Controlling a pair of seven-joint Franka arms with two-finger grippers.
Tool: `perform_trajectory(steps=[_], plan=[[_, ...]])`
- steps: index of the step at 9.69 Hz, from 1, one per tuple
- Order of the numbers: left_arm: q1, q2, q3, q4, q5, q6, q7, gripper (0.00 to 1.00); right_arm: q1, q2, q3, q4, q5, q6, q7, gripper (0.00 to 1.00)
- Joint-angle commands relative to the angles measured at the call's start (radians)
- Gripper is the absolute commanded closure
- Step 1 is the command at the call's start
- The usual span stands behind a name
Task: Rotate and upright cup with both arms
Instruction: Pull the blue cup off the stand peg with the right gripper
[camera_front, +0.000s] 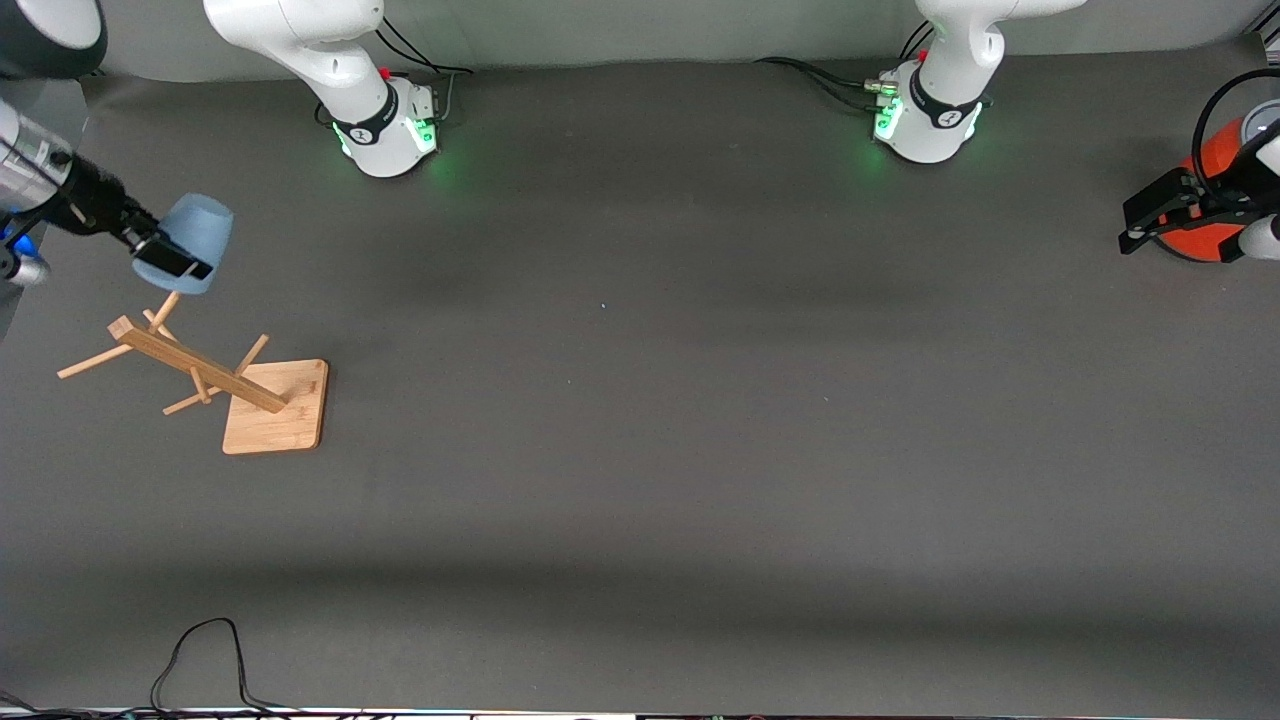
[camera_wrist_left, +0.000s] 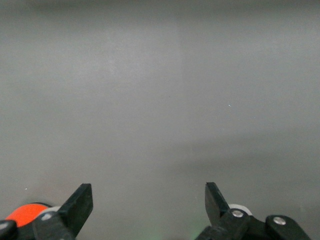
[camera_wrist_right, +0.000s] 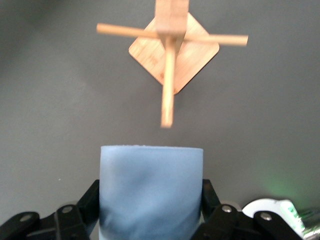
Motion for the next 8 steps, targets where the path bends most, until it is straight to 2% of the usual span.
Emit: perform_trajectory(steps=[1, 3, 4, 5, 8], plan=[[-0.004, 0.005, 0.002, 0.018, -0.003, -0.006, -0.006, 0.0, 0.139, -0.06, -0.001, -0.029, 0.006, -0.014, 0.227, 0.3], [-0.004, 0.005, 0.002, 0.018, -0.003, -0.005, -0.006, 0.0, 0.318, -0.043, -0.001, -0.02, 0.003, 0.001, 0.51, 0.3], [-0.004, 0.006, 0.002, 0.018, -0.003, -0.005, -0.006, 0.0, 0.41, -0.003, -0.001, 0.002, 0.003, 0.024, 0.652, 0.3], [-0.002, 0.006, 0.004, 0.017, -0.003, -0.005, -0.006, 0.0, 0.499, 0.061, 0.001, 0.04, 0.003, 0.053, 0.796, 0.3], [0.004, 0.006, 0.004, 0.014, -0.003, -0.008, -0.006, 0.0, 0.697, 0.375, -0.001, 0.294, 0.005, 0.074, 1.163, 0.3]])
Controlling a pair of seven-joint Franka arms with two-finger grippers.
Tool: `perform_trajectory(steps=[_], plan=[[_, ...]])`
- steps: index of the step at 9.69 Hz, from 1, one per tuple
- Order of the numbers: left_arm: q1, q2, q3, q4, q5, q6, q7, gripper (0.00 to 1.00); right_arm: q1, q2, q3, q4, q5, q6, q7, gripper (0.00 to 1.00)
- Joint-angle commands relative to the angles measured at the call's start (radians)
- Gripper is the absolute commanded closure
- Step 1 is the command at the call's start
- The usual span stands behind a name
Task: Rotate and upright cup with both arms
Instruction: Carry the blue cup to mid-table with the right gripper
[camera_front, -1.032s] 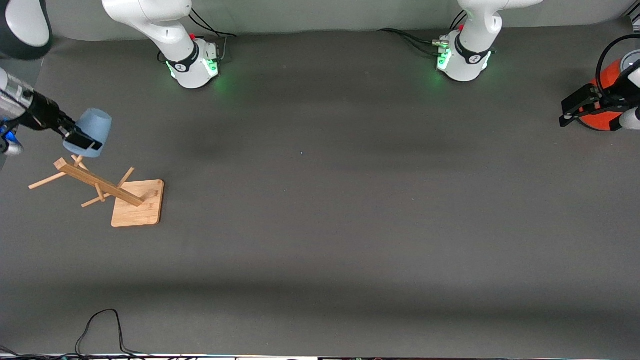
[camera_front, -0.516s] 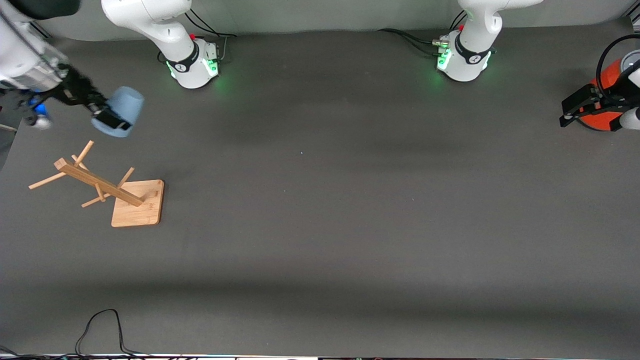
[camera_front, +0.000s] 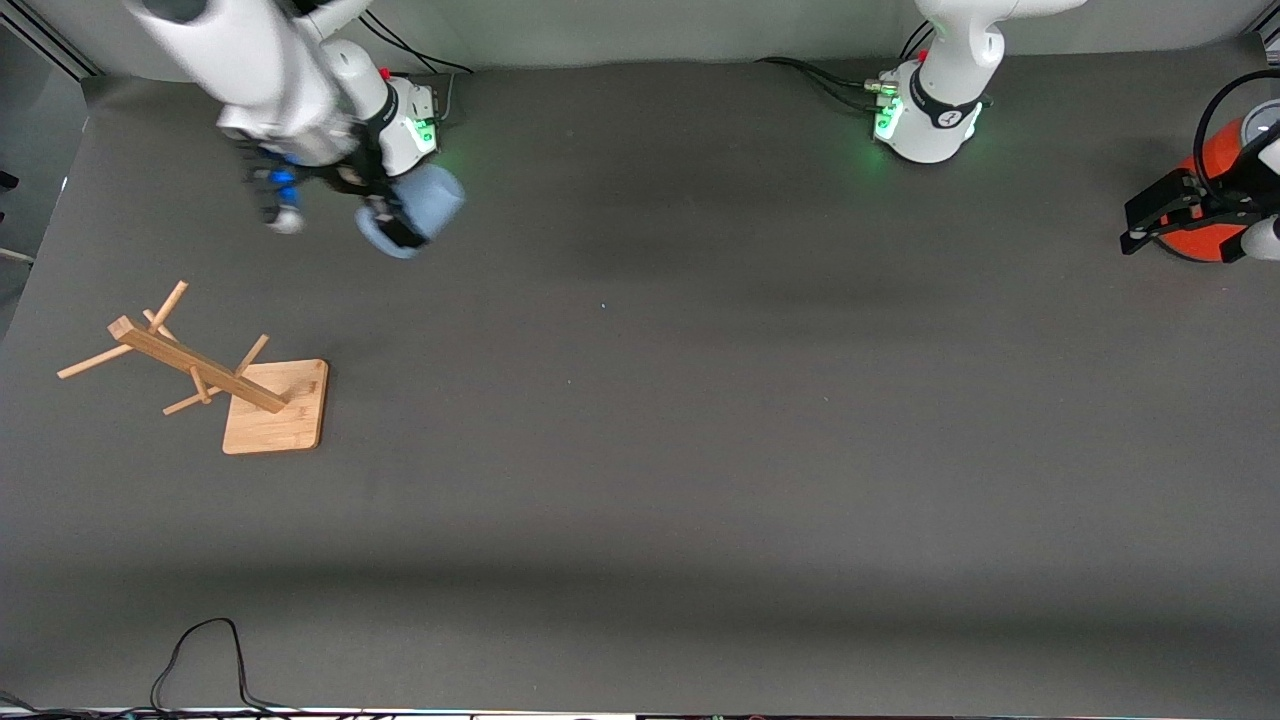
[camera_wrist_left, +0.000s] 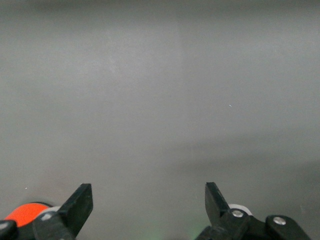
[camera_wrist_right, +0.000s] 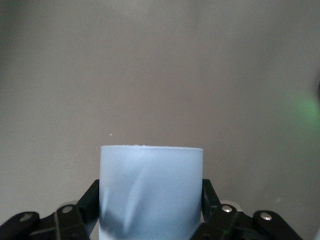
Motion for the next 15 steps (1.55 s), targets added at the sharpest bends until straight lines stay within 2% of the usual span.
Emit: perform_trajectory(steps=[1, 3, 6, 8, 12, 15], plan=[[0.004, 0.008, 0.001, 0.013, -0.003, -0.011, -0.006, 0.0, 0.097, 0.283, -0.013, 0.244, 0.005, -0.017, 0.192, 0.3], [0.004, 0.012, 0.005, 0.014, -0.003, -0.016, -0.006, 0.0, 0.171, 0.444, -0.015, 0.346, 0.005, 0.034, 0.378, 0.31], [0.01, 0.026, 0.009, 0.013, 0.005, -0.039, -0.012, 0.0, 0.26, 0.653, -0.015, 0.439, 0.003, 0.121, 0.573, 0.31], [0.058, 0.049, 0.008, 0.017, -0.003, -0.039, -0.005, 0.0, 0.292, 0.793, -0.016, 0.536, 0.0, 0.125, 0.671, 0.31], [0.047, 0.048, -0.002, 0.016, 0.016, -0.074, -0.032, 0.0, 0.304, 0.936, -0.016, 0.575, -0.012, 0.17, 0.785, 0.31], [0.052, 0.051, -0.002, 0.016, 0.016, -0.069, -0.035, 0.0, 0.304, 0.994, -0.016, 0.596, -0.009, 0.193, 0.805, 0.31]])
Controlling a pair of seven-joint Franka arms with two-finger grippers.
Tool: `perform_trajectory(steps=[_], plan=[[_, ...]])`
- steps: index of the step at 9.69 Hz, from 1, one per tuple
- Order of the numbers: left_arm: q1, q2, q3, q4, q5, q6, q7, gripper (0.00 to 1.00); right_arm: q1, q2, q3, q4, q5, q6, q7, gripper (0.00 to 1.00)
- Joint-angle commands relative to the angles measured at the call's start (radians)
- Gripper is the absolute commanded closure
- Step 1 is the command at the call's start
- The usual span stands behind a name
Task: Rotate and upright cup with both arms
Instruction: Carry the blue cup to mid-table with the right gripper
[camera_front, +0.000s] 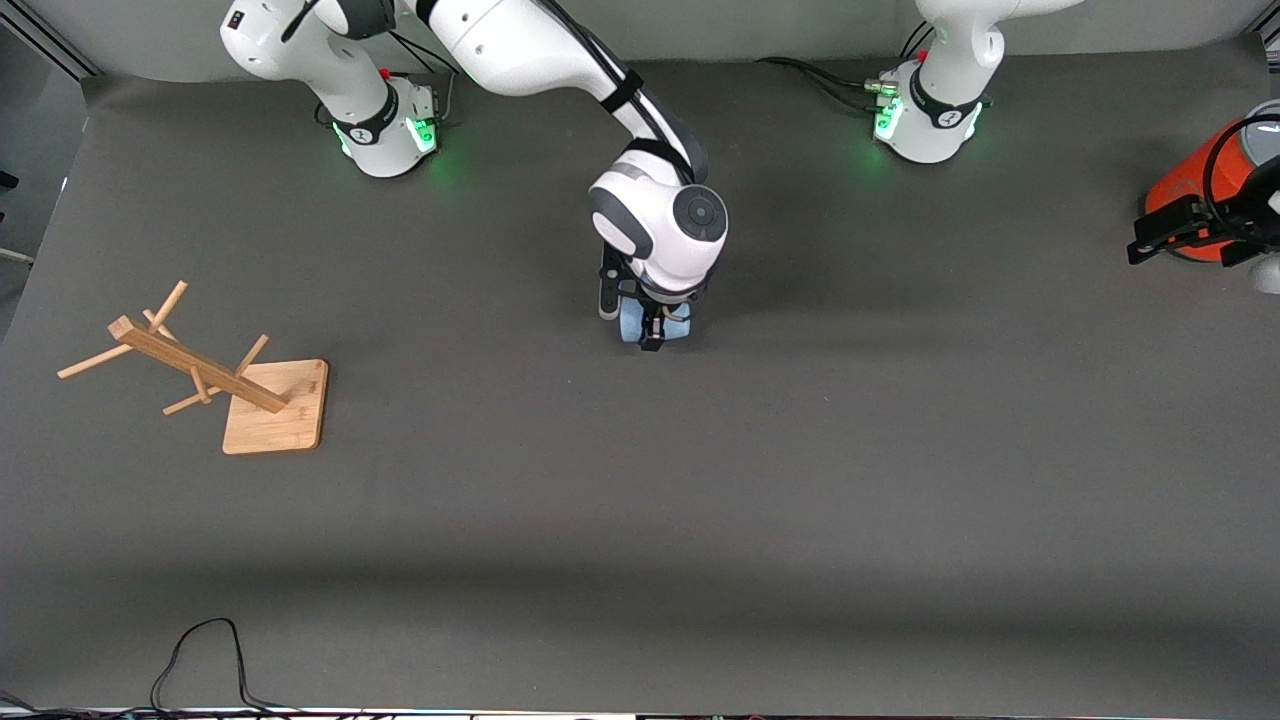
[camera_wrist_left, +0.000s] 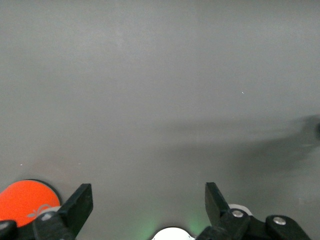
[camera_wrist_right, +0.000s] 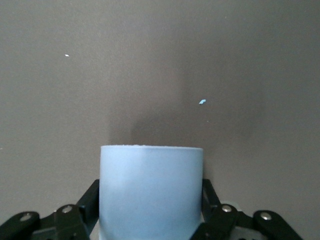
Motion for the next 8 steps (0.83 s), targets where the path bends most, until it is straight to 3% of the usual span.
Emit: perform_trajectory(steps=[1, 2, 4, 8], plan=[[-0.003, 0.007, -0.001, 0.016, 0.012, -0.018, -0.015, 0.0, 0.009, 0.041, -0.011, 0.051, -0.006, -0.002, 0.035, 0.3], [-0.005, 0.007, -0.001, 0.016, 0.016, -0.018, -0.016, 0.0, 0.009, 0.047, -0.011, 0.056, -0.006, -0.002, 0.035, 0.24], [0.0, 0.008, -0.001, 0.014, 0.009, -0.015, -0.016, 0.0, 0.009, 0.047, -0.011, 0.056, -0.005, -0.002, 0.035, 0.0], [-0.058, 0.045, -0.013, 0.016, -0.003, 0.0, -0.102, 0.0, 0.006, 0.037, -0.014, 0.062, -0.006, -0.003, 0.018, 0.0]])
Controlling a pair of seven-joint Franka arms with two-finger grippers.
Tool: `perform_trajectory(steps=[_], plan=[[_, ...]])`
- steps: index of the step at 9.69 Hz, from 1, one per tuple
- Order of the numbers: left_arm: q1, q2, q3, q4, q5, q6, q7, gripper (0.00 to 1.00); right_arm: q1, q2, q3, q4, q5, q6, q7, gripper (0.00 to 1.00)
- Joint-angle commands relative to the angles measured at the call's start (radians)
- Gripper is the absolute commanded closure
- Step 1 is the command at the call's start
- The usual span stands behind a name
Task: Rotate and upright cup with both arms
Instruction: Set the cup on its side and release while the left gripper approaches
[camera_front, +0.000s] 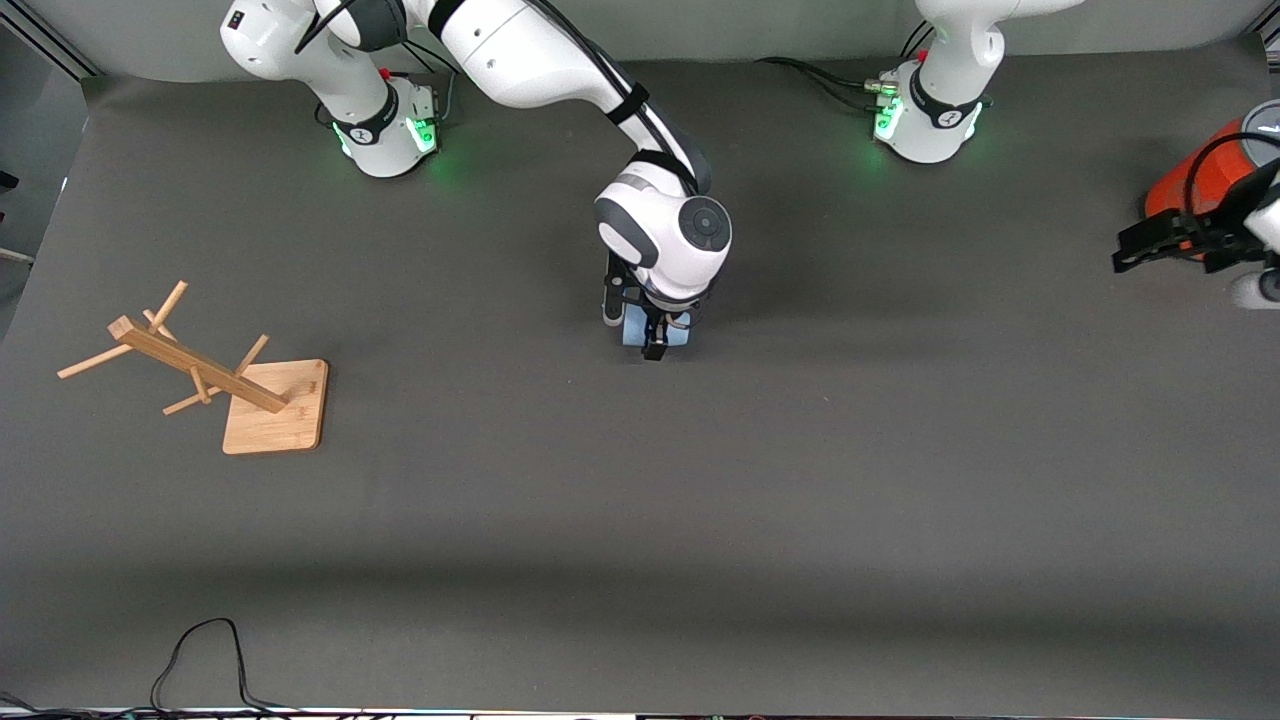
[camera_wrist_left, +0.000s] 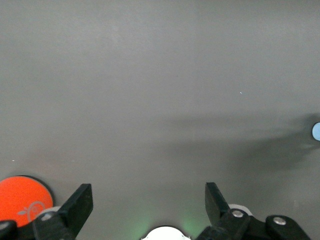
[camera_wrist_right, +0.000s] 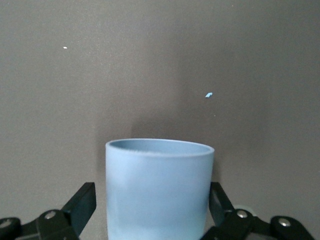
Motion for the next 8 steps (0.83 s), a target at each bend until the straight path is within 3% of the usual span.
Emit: perform_trajectory(steps=[1, 5, 8], plan=[[-0.049, 0.024, -0.011, 0.018, -0.003, 0.002, -0.07, 0.0, -0.005, -0.011, -0.012, 0.035, -0.008, -0.019, 0.004, 0.0], [-0.211, 0.068, -0.012, 0.018, -0.005, 0.033, -0.236, 0.0, -0.034, -0.189, -0.017, 0.059, 0.009, -0.297, -0.143, 0.0], [-0.393, 0.129, -0.012, 0.021, -0.002, 0.103, -0.505, 0.0, -0.144, -0.354, -0.021, 0.056, 0.009, -0.5, -0.437, 0.0]])
